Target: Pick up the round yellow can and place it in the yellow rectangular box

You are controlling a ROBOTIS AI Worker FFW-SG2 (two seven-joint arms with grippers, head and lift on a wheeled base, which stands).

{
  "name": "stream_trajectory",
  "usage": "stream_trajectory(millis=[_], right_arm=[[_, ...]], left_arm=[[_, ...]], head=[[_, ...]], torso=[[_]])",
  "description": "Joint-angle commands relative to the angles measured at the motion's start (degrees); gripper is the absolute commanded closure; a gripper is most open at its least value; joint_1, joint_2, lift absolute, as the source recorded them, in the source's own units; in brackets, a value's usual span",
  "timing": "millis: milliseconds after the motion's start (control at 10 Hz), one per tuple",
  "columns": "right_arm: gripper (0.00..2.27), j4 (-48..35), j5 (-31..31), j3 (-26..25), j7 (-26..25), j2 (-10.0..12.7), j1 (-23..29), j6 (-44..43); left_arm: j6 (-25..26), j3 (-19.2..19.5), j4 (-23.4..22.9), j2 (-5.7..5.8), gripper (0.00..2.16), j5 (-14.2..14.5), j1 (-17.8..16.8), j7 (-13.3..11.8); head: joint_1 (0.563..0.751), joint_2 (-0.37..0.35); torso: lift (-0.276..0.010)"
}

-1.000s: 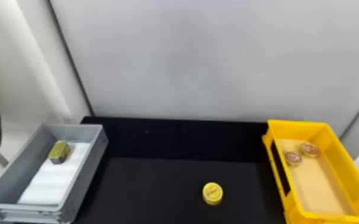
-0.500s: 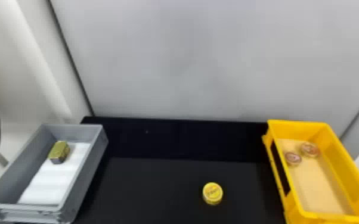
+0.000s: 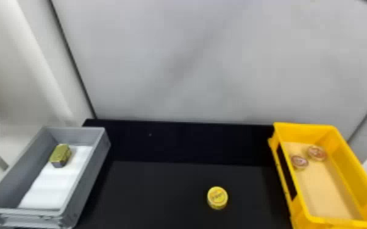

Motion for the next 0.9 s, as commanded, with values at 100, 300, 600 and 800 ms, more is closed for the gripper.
stream_trajectory(millis=[100,300,600,800], right_arm=[[0.19,12.1,1.7,2.3,4.9,3.0,7.3,0.8],[0.18,20.6,1.5,2.5,8.2,5.4,11.5,-1.0],[0.14,35.5,1.6,4.5,15.9,7.4,12.0,-3.9],[0.14,44.6,1.2,5.9,20.2,9.1,11.8,-7.7]], left_arm=[[0.0,-0.2,0.5,-0.43,0.09,0.0,0.5,0.0],[-0.4,0.0,0.9,-0.51,0.09,0.1,0.6,0.0],[-1.1,0.1,1.3,-0.69,0.09,0.3,0.9,0.1],[-1.6,-0.2,1.8,-1.04,0.09,0.3,0.8,0.1]], head=[[0.663,0.054],[0.663,0.054],[0.663,0.054],[0.663,0.054]], torso=[[-0.01],[-0.01],[-0.01],[-0.01]])
